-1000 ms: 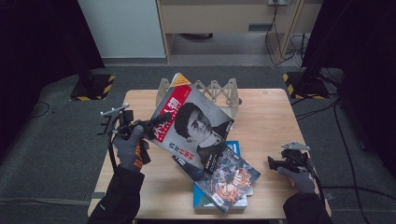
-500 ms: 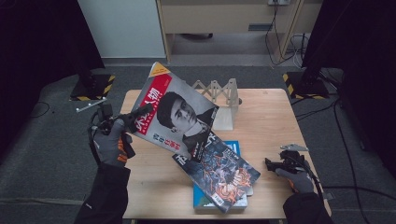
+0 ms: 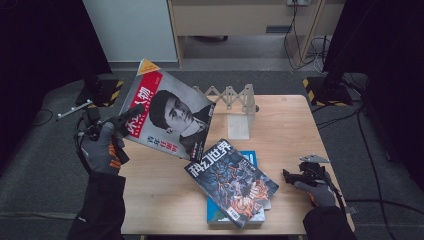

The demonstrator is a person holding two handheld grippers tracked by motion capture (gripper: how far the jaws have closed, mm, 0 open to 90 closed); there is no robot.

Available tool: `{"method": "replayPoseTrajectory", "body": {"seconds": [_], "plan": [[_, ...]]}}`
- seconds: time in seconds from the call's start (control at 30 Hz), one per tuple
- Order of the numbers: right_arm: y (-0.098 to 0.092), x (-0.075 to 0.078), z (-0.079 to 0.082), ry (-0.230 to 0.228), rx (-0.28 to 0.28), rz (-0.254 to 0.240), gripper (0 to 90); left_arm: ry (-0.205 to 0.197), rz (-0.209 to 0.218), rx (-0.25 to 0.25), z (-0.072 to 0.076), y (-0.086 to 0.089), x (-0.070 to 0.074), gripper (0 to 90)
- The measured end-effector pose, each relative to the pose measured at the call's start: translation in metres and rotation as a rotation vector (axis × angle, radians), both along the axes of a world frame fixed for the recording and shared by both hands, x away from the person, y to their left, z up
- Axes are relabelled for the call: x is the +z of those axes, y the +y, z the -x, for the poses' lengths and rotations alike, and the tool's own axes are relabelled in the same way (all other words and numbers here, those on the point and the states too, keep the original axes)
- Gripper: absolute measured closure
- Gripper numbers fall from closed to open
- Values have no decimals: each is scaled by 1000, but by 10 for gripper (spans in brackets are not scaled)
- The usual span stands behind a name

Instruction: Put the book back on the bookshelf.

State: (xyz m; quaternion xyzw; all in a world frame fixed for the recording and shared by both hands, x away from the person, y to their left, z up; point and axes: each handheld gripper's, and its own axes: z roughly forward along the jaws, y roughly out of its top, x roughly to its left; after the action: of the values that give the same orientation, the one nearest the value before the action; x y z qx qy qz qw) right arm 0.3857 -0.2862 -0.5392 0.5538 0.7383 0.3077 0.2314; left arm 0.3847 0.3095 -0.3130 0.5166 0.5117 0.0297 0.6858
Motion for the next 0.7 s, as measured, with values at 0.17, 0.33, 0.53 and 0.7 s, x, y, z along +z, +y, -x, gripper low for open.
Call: {"method": "replayPoseTrajectory", "body": {"seconds": [0.17, 0.33, 0.53, 0.7], "plan": [[0, 0, 0, -1, 1, 1, 38, -8, 5, 31, -1, 11, 6, 852], [0, 0, 0, 0, -2, -1, 38, -15, 0, 60, 0, 23, 12, 852], [0, 0, 0, 1, -3, -2, 38, -9, -19, 101, -1, 34, 13, 852], [1, 0, 0, 1, -4, -3, 38, 2, -46, 133, -4, 37, 10, 852]]}}
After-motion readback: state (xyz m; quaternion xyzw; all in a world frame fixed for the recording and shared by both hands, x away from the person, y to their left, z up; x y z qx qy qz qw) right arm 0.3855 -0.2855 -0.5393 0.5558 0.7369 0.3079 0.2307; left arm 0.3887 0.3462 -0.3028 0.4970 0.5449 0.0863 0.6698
